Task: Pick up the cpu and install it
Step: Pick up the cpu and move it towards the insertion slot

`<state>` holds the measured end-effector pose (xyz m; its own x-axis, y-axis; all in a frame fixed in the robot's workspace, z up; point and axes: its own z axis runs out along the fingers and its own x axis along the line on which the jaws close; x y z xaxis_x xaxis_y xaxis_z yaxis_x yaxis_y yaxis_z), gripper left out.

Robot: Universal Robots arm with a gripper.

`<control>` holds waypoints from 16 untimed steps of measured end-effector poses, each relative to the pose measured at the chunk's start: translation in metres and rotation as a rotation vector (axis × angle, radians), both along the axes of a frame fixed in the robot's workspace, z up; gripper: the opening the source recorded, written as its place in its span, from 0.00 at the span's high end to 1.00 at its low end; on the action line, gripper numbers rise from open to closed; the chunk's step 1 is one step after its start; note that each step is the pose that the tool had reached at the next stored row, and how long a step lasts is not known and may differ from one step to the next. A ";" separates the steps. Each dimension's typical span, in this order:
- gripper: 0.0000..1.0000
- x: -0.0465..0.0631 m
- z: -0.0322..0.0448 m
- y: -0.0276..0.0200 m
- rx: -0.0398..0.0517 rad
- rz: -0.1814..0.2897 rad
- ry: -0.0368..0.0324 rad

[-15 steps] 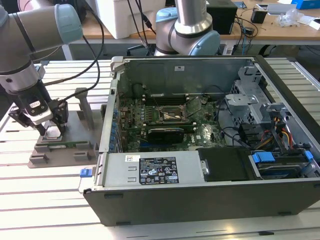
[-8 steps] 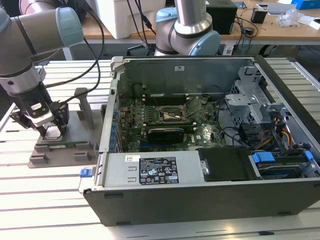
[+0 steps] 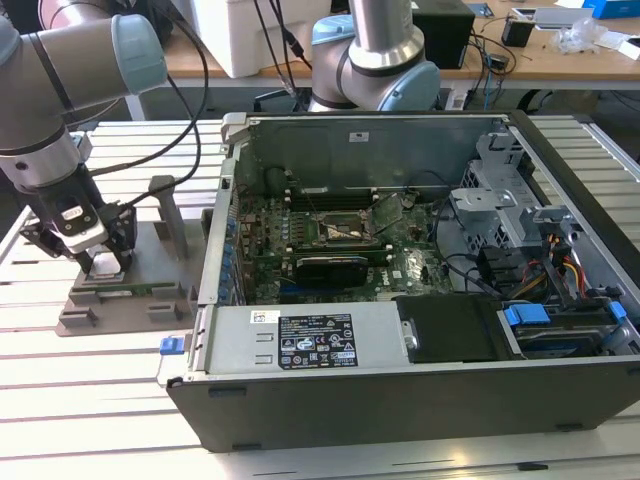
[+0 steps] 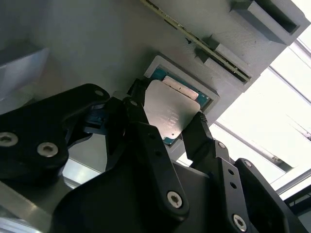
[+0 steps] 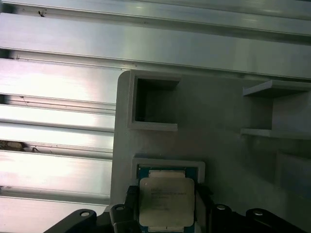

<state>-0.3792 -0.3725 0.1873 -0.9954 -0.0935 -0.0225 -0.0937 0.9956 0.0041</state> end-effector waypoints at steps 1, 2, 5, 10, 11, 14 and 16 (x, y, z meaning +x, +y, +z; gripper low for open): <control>0.45 0.000 0.0000 0.0000 0.0000 0.000 0.0000; 0.45 0.000 -0.0001 0.0000 0.0001 0.000 0.0000; 0.45 0.000 -0.0002 0.0000 0.0000 0.000 0.0000; 0.45 0.000 0.0103 0.0000 -0.0003 0.000 -0.0002; 0.45 0.000 0.0140 0.0000 -0.0002 0.000 -0.0002; 0.45 0.000 0.0239 0.0000 -0.0003 0.000 -0.0001; 0.45 0.000 0.0304 0.0000 -0.0002 0.000 -0.0001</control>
<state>-0.3792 -0.3725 0.2177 -0.9954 -0.0935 -0.0226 -0.0936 0.9956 0.0038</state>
